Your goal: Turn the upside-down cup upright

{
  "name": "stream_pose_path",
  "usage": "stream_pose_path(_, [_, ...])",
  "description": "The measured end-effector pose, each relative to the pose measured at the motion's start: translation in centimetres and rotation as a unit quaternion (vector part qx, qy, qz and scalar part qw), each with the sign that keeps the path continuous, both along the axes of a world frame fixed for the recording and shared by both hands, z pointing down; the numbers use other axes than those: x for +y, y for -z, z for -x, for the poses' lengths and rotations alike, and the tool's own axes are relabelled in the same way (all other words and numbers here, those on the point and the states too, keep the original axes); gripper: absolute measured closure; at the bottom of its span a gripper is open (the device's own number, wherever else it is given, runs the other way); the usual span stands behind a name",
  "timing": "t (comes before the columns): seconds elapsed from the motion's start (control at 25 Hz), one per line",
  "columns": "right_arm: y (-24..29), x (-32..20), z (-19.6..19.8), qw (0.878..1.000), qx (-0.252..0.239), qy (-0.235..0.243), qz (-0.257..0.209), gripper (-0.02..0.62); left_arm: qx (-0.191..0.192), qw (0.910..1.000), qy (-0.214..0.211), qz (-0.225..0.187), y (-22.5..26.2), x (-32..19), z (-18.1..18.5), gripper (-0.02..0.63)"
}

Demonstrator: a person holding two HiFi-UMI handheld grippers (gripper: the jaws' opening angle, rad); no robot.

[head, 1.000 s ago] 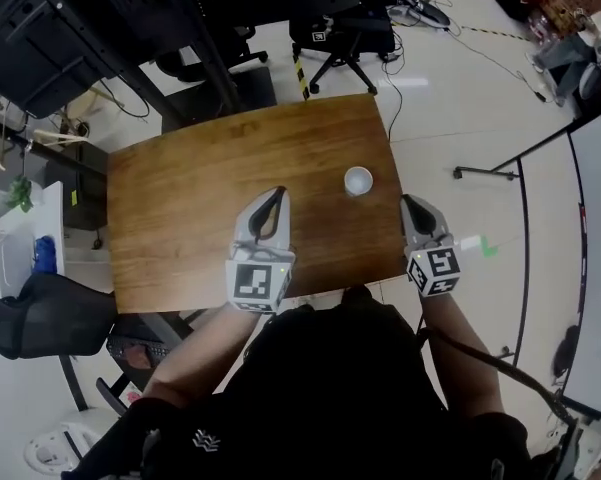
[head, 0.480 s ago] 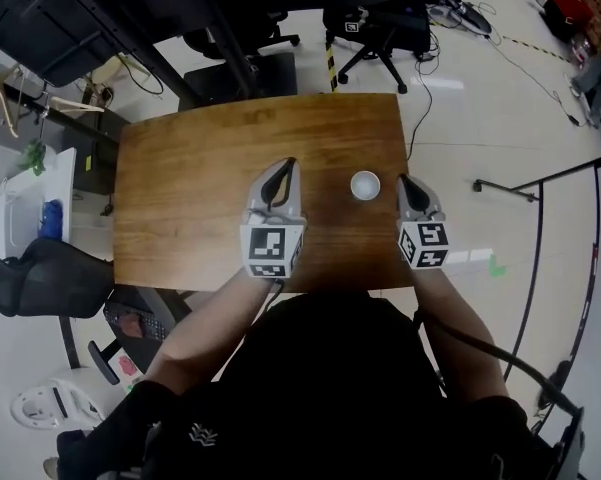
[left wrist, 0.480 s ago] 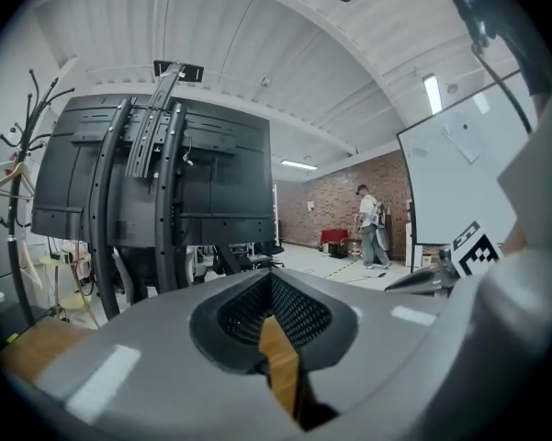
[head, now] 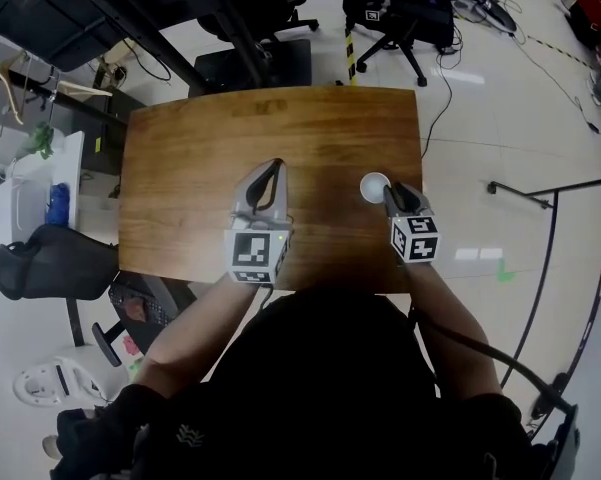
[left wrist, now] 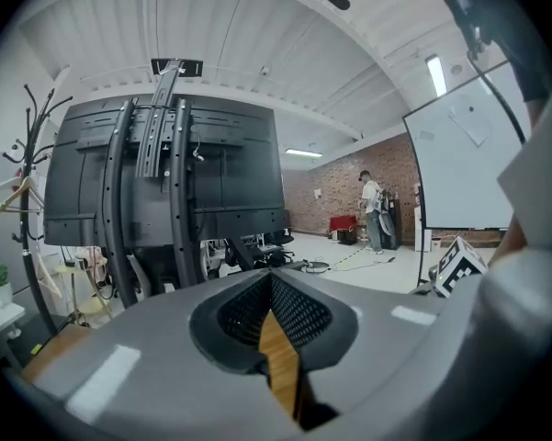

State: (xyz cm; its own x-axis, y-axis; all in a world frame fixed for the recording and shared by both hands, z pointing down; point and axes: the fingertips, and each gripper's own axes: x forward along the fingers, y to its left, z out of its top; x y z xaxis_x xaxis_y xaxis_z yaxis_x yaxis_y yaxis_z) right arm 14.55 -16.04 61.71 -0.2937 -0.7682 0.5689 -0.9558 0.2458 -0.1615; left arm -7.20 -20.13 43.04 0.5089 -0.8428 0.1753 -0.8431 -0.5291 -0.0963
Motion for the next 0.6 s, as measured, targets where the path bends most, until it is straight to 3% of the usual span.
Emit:
stream_pose_path(0.44, [-2.8, -0.4, 0.5, 0.999, -0.006, -0.003, 0.042, 0.506, -0.019, 0.9995, 0.026, 0.008, 0.1, 0.3, 2.5, 0.606])
stream_pose_path(0.6, [-2.3, -0.5, 0.1, 0.999, 0.03, -0.004, 0.02, 0.571, -0.019, 0.9994, 0.028, 0.001, 0.7, 0.5, 2.9, 0.606])
